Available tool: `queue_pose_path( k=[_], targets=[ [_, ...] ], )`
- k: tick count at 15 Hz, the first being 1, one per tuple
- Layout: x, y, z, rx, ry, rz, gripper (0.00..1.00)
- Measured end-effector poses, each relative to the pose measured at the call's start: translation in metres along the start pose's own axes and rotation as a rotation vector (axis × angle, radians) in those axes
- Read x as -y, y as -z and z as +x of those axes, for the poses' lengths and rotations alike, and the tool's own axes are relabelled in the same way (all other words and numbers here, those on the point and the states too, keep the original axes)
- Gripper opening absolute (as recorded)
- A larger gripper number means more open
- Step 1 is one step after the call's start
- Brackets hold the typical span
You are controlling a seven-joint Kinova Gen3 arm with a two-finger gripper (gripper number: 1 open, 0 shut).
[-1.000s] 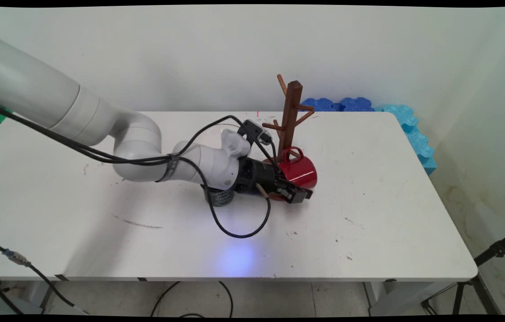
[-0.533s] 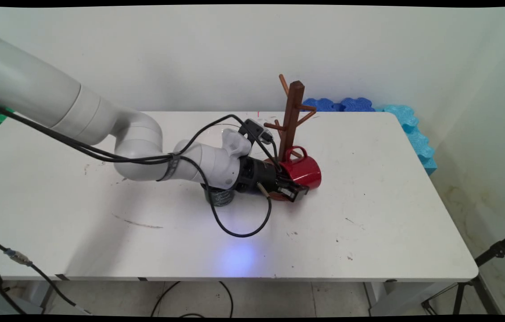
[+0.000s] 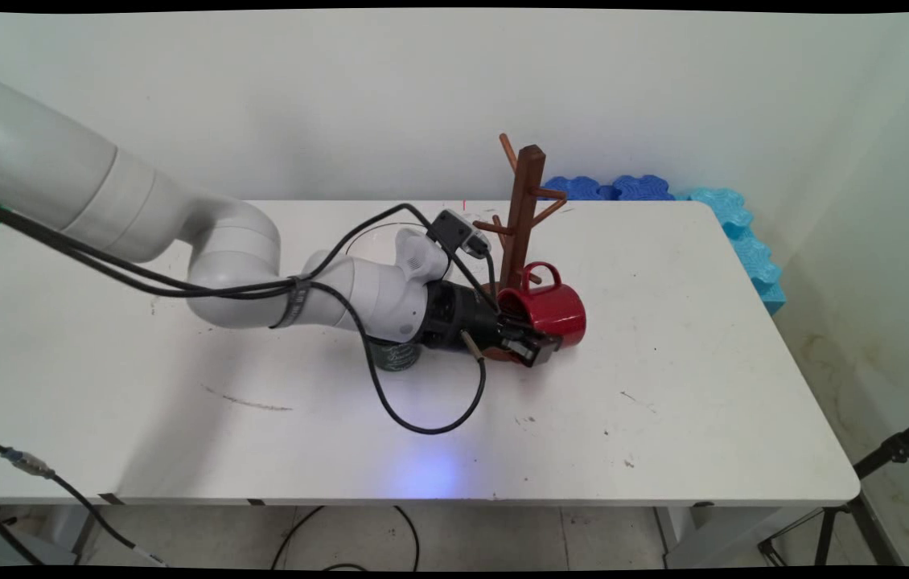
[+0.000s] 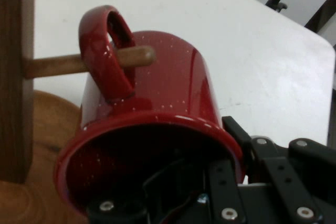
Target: Place the picked object on the table
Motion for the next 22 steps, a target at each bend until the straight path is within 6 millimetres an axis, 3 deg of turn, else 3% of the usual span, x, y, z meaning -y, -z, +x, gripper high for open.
queue_pose_path(
  k=[16, 22],
  targets=[
    [-0.046, 0.057, -0.001, -0.040, -0.116, -0.091, 0.00],
    [-0.054, 0.089, 0.013, -0.007, -0.148, -0.040, 0.00]
  ],
)
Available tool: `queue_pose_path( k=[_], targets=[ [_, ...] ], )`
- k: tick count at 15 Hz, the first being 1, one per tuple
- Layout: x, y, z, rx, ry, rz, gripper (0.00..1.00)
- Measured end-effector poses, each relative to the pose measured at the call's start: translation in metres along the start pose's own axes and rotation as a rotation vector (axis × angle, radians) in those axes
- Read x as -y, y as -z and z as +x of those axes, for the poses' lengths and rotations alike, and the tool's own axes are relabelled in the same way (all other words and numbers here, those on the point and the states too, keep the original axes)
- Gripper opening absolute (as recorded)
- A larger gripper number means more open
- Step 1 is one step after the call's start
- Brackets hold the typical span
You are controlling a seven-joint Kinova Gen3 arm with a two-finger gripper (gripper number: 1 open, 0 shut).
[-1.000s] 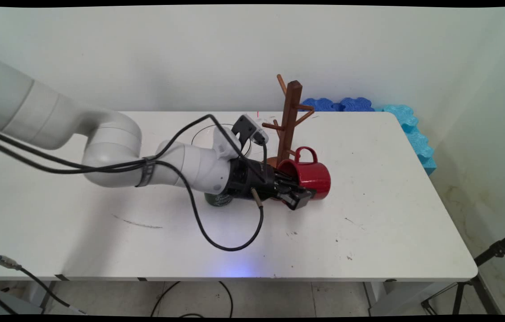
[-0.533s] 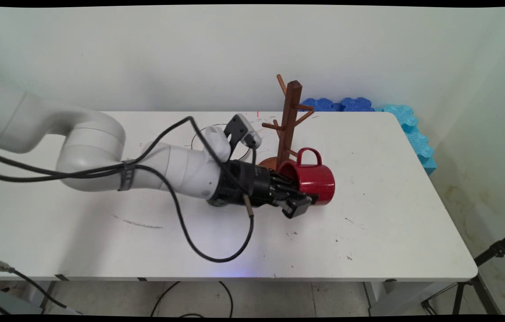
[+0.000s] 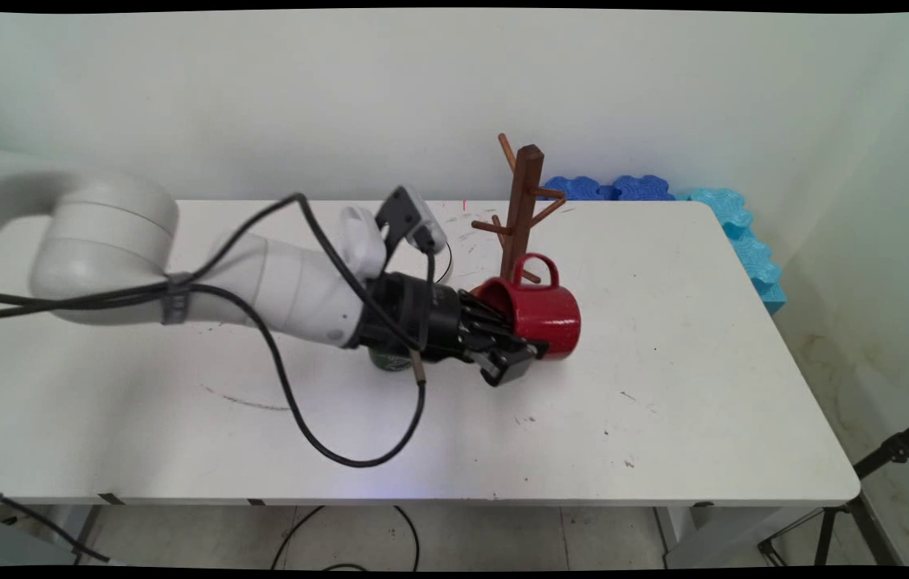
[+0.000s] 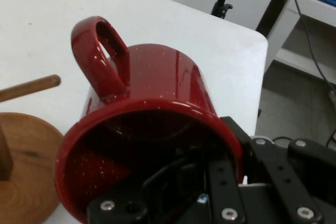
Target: Place the picked object on the table
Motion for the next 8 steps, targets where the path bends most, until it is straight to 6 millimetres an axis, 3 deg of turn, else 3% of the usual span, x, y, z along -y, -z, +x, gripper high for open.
queue_pose_path(
  k=[8],
  targets=[
    [-0.017, 0.041, 0.015, 0.035, -0.043, 0.021, 0.00]
  ],
)
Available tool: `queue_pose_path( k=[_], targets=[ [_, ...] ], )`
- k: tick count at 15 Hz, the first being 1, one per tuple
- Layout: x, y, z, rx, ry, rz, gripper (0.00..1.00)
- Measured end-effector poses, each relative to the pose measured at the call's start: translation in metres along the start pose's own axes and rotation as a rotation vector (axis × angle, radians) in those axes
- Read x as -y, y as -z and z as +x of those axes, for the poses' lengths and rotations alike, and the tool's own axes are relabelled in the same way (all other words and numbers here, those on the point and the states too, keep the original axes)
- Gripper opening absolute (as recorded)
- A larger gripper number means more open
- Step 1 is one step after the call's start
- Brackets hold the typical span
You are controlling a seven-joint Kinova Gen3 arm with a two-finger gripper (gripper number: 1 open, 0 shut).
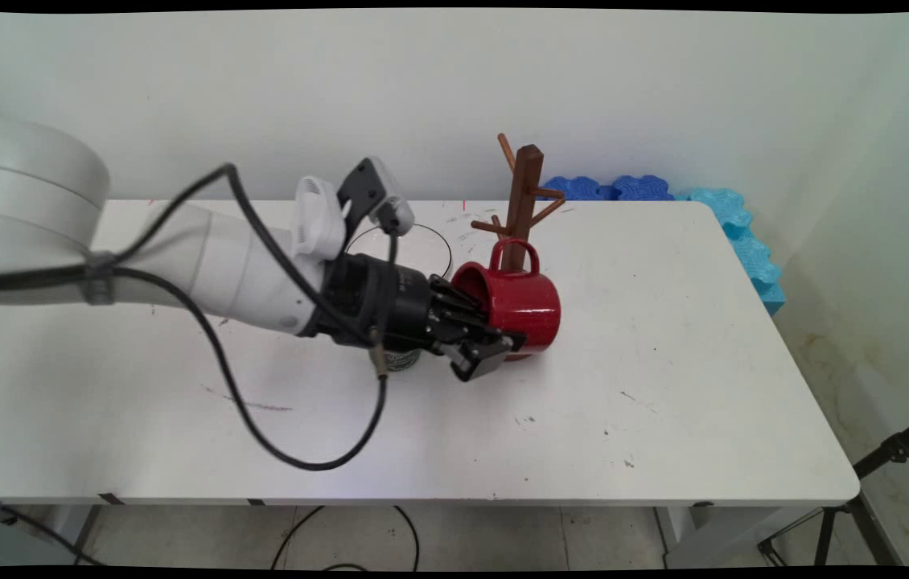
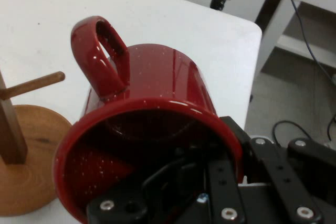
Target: Place the picked object on the table
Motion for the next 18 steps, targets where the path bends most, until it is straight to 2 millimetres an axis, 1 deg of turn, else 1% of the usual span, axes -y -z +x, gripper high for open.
queue_pose_path(
  k=[2, 6, 8, 13, 18],
  targets=[
    [-0.002, 0.011, 0.004, 0.014, -0.017, -0.009, 0.00],
    [-0.006, 0.039, 0.016, 0.055, -0.061, -0.025, 0.00],
    [-0.007, 0.048, 0.022, 0.069, -0.072, -0.024, 0.00],
    [-0.006, 0.068, 0.037, 0.130, -0.110, -0.002, 0.00],
    [-0.003, 0.078, 0.047, 0.223, -0.149, 0.043, 0.00]
  ],
)
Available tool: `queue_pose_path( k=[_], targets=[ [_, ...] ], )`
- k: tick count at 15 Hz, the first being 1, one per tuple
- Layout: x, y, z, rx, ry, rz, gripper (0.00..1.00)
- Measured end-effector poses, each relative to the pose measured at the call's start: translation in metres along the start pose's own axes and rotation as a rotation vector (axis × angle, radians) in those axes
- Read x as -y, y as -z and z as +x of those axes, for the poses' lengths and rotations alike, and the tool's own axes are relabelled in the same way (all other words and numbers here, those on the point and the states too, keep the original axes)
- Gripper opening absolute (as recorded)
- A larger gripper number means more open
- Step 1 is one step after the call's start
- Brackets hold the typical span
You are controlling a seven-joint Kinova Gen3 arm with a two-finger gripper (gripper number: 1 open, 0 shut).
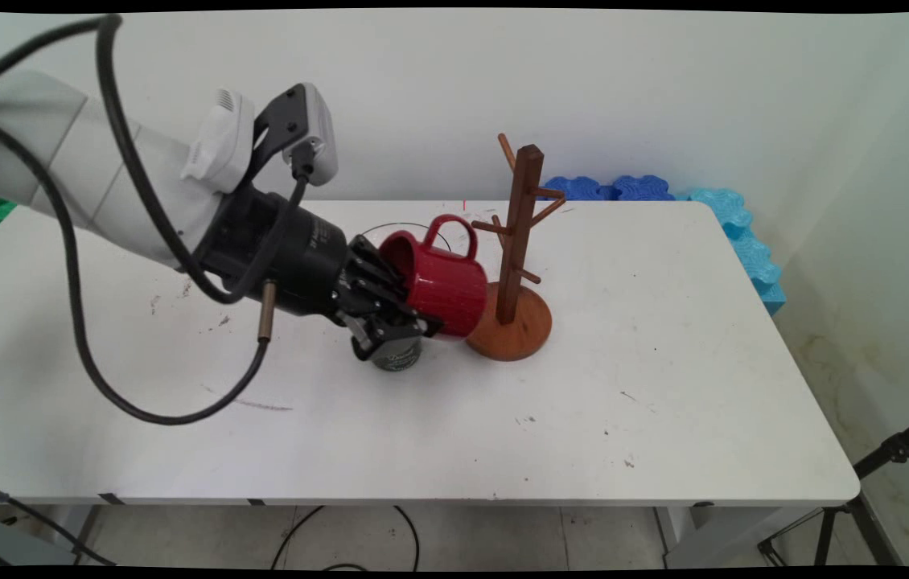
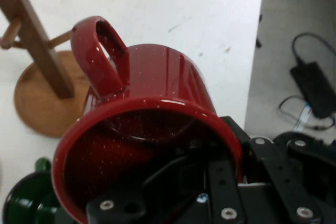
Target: Place the picked object on the table
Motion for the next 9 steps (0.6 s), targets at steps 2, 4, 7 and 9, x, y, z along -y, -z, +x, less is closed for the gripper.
queue_pose_path(
  k=[2, 4, 7, 9],
  targets=[
    [0.0009, 0.0022, 0.0047, 0.048, -0.011, 0.019, 0.00],
    [0.0013, 0.0030, 0.0086, 0.100, -0.020, 0.036, 0.00],
    [0.0000, 0.0021, 0.0110, 0.181, -0.033, 0.052, 0.00],
    [-0.0027, -0.0005, 0.0107, 0.235, -0.041, 0.055, 0.00]
  ],
)
